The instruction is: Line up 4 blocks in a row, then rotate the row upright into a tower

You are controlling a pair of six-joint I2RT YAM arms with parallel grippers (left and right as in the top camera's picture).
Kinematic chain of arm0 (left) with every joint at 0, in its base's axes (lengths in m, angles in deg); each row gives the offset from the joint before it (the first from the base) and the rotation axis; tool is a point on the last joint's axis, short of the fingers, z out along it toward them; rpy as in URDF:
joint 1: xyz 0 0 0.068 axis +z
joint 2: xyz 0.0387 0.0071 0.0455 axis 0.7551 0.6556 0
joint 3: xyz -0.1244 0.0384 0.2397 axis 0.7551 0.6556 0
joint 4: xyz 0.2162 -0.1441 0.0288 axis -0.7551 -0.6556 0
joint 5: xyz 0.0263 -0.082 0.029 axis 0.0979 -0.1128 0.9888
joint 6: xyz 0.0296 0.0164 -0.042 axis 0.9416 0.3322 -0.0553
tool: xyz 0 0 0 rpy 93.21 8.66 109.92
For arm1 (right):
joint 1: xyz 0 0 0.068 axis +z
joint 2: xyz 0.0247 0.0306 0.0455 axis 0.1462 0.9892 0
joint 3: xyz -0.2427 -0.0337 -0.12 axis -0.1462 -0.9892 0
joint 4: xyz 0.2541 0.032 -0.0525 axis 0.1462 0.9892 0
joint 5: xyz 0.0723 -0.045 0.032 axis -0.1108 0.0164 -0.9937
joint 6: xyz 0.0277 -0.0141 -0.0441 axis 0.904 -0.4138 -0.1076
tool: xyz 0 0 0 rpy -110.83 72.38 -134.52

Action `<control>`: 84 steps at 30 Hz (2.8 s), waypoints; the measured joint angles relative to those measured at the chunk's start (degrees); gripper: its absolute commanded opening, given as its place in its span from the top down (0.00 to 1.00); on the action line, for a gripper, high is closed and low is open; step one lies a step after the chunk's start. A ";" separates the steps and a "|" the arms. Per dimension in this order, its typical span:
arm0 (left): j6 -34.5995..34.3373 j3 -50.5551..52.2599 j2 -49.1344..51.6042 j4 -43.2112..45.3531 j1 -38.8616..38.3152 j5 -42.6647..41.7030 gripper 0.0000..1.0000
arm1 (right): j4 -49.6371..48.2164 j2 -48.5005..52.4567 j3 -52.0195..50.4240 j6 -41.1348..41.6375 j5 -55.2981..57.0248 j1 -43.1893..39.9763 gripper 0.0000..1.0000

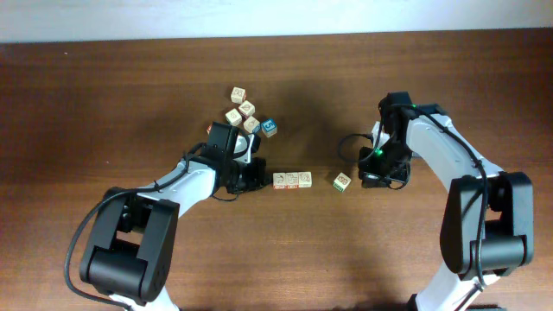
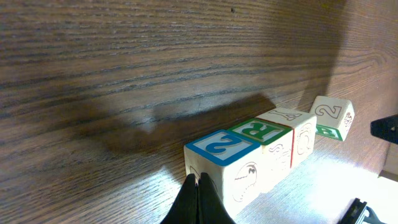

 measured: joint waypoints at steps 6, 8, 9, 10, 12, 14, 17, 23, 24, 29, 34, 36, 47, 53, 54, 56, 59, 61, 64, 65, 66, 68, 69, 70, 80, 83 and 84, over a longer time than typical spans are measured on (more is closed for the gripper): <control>0.00 0.07 0.02 0.02 0.00 -0.02 1.00 | -16.35 1.62 -4.90 1.44 -4.52 7.67 0.96; 0.00 0.07 0.02 0.17 0.00 0.00 1.00 | -19.61 1.64 -4.98 3.19 -7.54 10.99 0.96; 0.00 0.07 0.02 0.17 0.00 0.00 1.00 | -19.76 1.64 -4.98 3.80 -8.00 11.50 0.96; 0.00 0.07 0.02 0.20 0.00 0.00 1.00 | -19.76 1.64 -4.98 4.24 -8.07 11.52 0.96; 0.00 0.07 0.02 0.17 0.00 0.00 1.00 | -17.75 1.64 -4.85 3.93 -6.27 10.67 0.96; 0.00 0.07 0.02 0.02 0.00 0.00 1.00 | -17.40 1.66 -4.83 2.99 -4.13 6.51 0.96; 0.00 0.07 0.02 -0.02 0.00 0.00 1.00 | -23.78 1.77 -4.46 1.05 -3.26 4.28 0.96; 0.00 0.07 0.02 0.00 0.00 0.00 1.00 | -27.89 1.79 -4.44 0.98 -3.30 9.90 0.96; 0.00 0.07 0.02 0.02 0.00 0.00 1.00 | -27.08 1.84 -4.46 0.96 -3.52 9.90 0.96; 0.00 0.07 0.02 -0.02 0.00 0.07 1.00 | -26.03 1.84 -4.44 0.94 -5.62 10.25 0.96; 0.02 0.09 0.02 -2.45 0.33 1.16 1.00 | -18.14 1.88 -4.26 1.53 -4.81 12.74 0.96; 0.00 0.11 0.02 -2.56 0.33 1.20 1.00 | -19.37 1.88 -4.26 1.68 -4.72 12.74 0.95; 0.00 0.11 0.02 -1.64 0.11 0.92 1.00 | -24.50 1.95 0.39 -2.95 -1.53 13.16 0.96; 0.00 0.11 0.02 -1.60 0.11 0.92 1.00 | -28.41 3.19 0.44 4.74 -0.81 19.12 0.96; 0.00 0.11 0.02 -1.60 0.11 0.92 1.00 | -28.39 3.72 0.44 4.96 -0.66 19.23 0.96; 0.00 0.11 0.02 -1.60 0.11 0.92 1.00 | -27.89 4.33 0.44 5.51 -0.66 19.23 0.96; 0.00 0.11 0.02 -1.57 0.11 0.92 1.00 | -26.88 4.39 0.44 5.51 -0.90 19.26 0.96; 0.00 0.11 0.02 -1.60 0.11 0.92 1.00 | -26.16 4.42 0.44 5.51 -0.92 19.34 0.96; 0.00 0.11 0.02 -1.60 0.11 0.92 1.00 | -25.62 4.42 0.44 5.55 -0.92 19.34 0.96; 0.00 0.11 0.02 -1.60 0.11 0.92 1.00 | -25.57 4.42 0.44 5.53 -0.92 19.34 0.96; 0.00 0.11 0.02 -1.60 0.11 0.92 1.00 | -25.57 4.42 0.44 5.53 -0.92 19.34 0.96; 0.00 0.11 0.02 -1.53 0.11 0.92 1.00 | -25.31 4.42 0.44 5.55 -0.92 19.34 0.96; 0.00 0.11 0.02 -1.53 0.11 0.94 1.00 | -25.00 4.42 0.44 5.55 -0.94 19.34 0.96; 0.00 0.11 0.02 -1.51 0.11 0.94 1.00 | -24.85 4.42 0.44 5.55 -0.98 19.34 0.96; 0.00 0.11 0.02 -1.68 0.11 1.09 1.00 | -12.07 3.43 1.29 -12.61 -18.86 0.59 0.96; 0.00 0.11 0.02 -1.27 0.11 1.14 1.00 | -15.91 3.28 -4.44 -15.47 -22.69 -0.17 0.96; 0.00 0.11 0.02 -1.29 0.28 1.11 1.00 | -16.22 3.26 -4.48 -15.61 -22.93 -0.17 0.96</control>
